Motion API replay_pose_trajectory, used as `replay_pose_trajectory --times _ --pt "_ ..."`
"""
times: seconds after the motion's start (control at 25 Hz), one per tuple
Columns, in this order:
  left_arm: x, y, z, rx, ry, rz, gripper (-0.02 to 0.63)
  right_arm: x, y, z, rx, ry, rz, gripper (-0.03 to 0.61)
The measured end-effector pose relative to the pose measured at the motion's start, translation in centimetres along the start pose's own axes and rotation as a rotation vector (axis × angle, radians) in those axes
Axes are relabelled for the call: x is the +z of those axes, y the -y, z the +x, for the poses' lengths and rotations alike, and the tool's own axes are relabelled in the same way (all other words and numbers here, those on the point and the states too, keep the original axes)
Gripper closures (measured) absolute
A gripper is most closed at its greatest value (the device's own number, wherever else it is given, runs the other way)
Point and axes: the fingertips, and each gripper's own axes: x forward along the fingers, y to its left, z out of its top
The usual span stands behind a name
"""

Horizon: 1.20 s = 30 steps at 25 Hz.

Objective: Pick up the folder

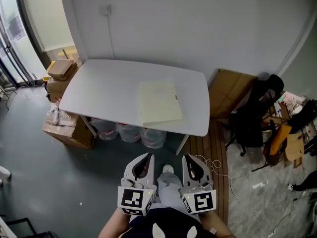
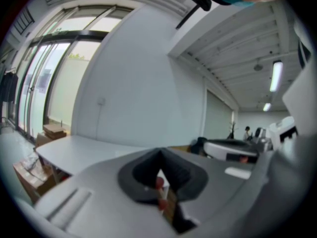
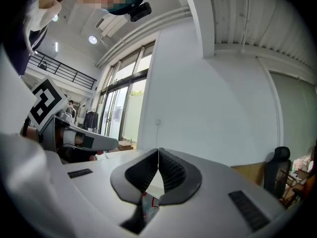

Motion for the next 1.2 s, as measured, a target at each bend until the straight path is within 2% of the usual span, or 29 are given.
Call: replay_pose_trajectory --times 0.4,1.2 --pt "0.9 -2.6 5.0 0.047 -0.011 -0.002 0.609 -0.4 2.6 5.7 0.047 0.002 0.013 0.569" --pt "1.3 -5.8 18.3 0.148 -0.093 0.006 0.609 -3.0 12.5 17.2 0.117 -0.023 0.068 0.569"
